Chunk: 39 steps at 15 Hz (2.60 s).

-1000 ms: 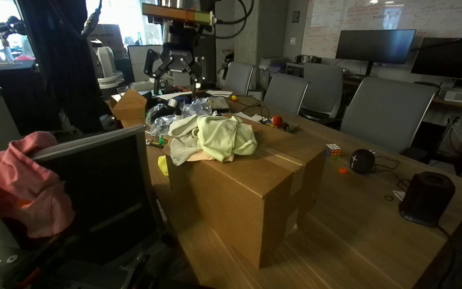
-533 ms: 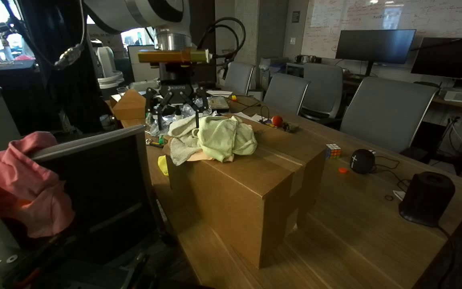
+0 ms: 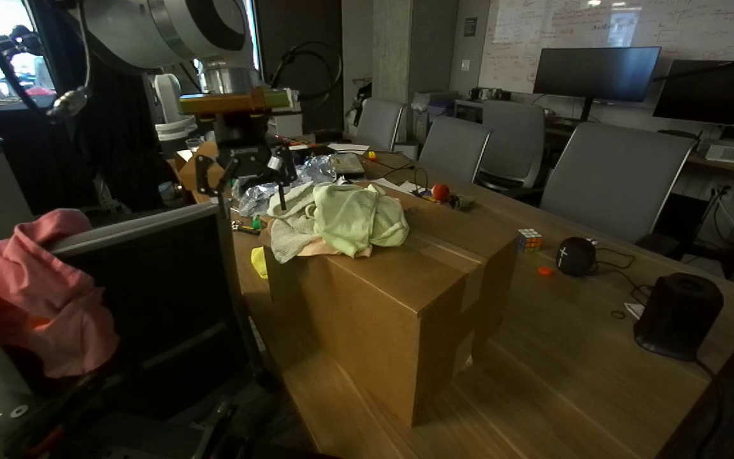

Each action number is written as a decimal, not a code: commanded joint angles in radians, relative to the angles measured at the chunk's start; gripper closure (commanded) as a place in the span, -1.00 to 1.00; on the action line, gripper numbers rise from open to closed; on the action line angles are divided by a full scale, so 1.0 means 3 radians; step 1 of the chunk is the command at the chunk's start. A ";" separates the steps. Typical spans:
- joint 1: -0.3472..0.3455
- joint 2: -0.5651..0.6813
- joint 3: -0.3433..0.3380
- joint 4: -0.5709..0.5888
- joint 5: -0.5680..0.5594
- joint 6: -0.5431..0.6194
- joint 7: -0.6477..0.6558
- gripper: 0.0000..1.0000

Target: Move the shirts from the chair and put them on top of the box.

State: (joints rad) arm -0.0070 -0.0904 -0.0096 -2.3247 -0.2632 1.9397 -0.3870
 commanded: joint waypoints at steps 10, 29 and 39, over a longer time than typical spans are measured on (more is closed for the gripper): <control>0.0340 -0.0237 0.0262 -0.0083 0.0076 -0.0542 -0.0068 -1.00; 0.0729 -0.0292 0.0657 -0.0370 0.0686 -0.0566 0.0526 -1.00; 0.0762 -0.0323 0.0664 -0.0337 0.0954 -0.0837 0.0478 -1.00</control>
State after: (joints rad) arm 0.2110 -0.1589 0.1888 -2.4211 -0.0154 1.7141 -0.2375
